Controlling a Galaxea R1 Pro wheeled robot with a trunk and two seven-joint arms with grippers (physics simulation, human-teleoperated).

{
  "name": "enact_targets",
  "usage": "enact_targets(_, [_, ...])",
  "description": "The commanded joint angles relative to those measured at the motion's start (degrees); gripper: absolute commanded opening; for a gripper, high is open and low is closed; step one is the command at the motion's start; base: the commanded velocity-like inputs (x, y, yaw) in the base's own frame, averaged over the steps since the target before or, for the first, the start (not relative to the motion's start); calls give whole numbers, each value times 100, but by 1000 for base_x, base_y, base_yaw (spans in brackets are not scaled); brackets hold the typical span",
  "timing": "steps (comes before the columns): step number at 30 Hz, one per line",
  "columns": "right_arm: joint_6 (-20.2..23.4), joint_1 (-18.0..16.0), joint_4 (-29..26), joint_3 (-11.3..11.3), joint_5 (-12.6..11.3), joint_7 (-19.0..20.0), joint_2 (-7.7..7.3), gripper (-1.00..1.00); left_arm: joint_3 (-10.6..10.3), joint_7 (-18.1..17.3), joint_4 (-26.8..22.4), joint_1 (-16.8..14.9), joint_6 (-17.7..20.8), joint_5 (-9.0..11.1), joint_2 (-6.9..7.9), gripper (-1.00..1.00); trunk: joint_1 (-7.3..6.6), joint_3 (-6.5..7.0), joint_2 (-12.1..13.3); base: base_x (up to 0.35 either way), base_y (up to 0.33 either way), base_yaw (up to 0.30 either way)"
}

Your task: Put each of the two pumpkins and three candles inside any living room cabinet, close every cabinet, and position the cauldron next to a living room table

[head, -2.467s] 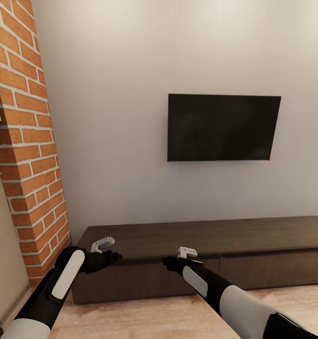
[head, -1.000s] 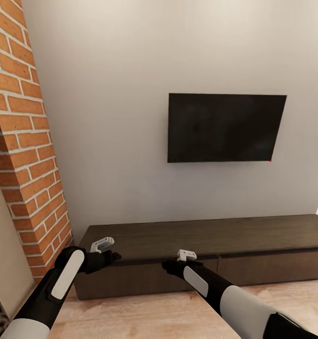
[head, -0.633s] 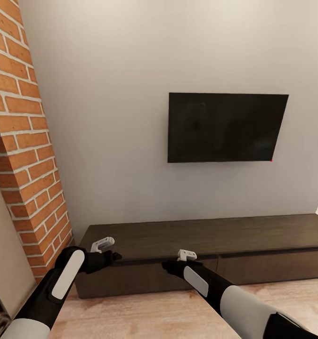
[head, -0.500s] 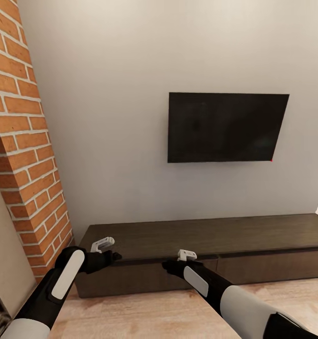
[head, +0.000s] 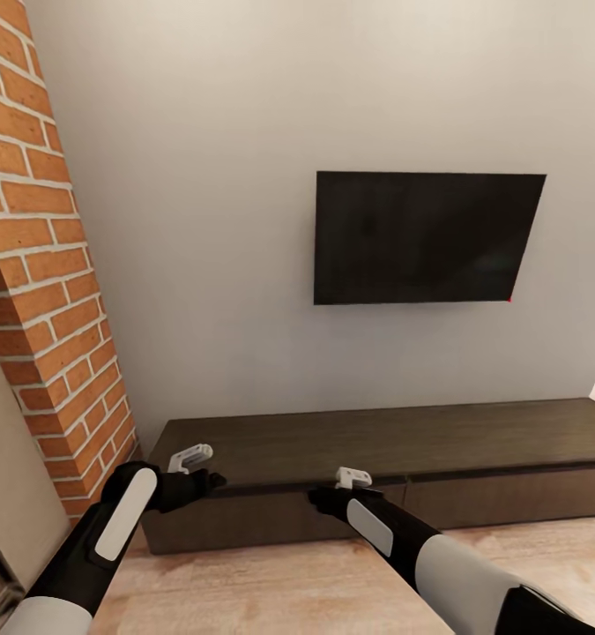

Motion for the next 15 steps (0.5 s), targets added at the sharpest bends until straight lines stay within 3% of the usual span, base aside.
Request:
enact_targets(1, [10, -7, -10, 38, -39, -46, -32, 100, -9, 59, -5, -4, 8, 55, 12, 100, -23, 2, 38, 0, 0, 0])
enact_targets(7, [37, -7, -9, 48, -48, -57, -244, 100, -8, 69, 414, -4, -6, 40, 197, 100, -155, 54, 278, 0, 0, 0])
enact_targets(11, [5, -7, 132, 65, -49, -59, -292, 100, -8, 75, 1295, -4, -85, -1, 359, 100, -242, 88, 439, 0, 0, 0])
enact_targets(15, [-2, -7, 655, 72, -51, -45, -308, 100, -34, 35, 2168, -4, -448, -49, 542, 100, -330, 123, 599, 0, 0, 0])
